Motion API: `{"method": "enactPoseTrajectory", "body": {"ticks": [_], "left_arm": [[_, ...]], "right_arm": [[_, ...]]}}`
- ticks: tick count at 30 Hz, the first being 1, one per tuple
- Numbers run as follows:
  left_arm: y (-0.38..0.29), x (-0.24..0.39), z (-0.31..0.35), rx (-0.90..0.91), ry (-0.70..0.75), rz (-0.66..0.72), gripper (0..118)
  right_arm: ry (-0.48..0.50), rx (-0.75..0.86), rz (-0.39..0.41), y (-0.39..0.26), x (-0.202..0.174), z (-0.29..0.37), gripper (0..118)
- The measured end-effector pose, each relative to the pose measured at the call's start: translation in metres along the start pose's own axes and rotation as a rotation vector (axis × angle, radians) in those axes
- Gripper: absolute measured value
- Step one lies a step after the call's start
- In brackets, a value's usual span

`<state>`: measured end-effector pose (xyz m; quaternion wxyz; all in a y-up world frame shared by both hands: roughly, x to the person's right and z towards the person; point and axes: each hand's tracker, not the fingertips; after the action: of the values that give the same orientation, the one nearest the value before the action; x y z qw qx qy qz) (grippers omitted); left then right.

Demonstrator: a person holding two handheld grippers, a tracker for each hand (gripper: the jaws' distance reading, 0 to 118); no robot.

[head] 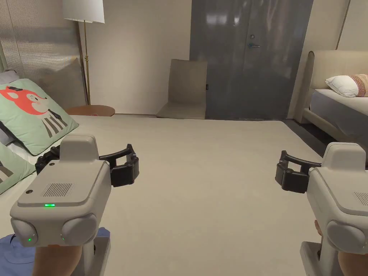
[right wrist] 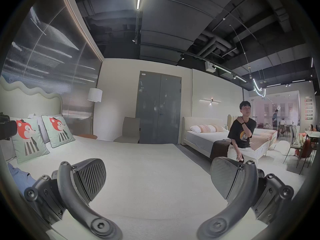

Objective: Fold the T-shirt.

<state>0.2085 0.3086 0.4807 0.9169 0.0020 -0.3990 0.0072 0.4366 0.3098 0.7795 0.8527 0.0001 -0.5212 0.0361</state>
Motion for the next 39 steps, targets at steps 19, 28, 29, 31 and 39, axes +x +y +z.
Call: {"method": "enactPoseTrajectory", "body": {"ticks": [19,28,29,31,39], "left_arm": [[-0.0040,0.0029,0.0025,0.000,-0.008,0.003,111],[-0.0031,0.0030,0.0027,0.005,-0.004,0.009,111],[-0.0029,0.0031,0.0029,0.006,-0.003,0.010,111],[-0.0026,0.0027,0.0028,0.004,0.000,0.011,111],[-0.0032,0.0033,0.0040,0.005,-0.003,0.007,111]], "right_arm": [[0.000,0.014,0.018,0.0018,-0.0003,0.0027,118],[0.003,0.018,0.013,0.0028,0.0003,0.0036,118],[0.003,0.018,0.012,0.0031,0.0005,0.0037,118],[0.003,0.019,0.010,0.0032,0.0008,0.0039,118],[0.006,0.017,0.012,0.0017,0.0003,0.0040,118]]}}
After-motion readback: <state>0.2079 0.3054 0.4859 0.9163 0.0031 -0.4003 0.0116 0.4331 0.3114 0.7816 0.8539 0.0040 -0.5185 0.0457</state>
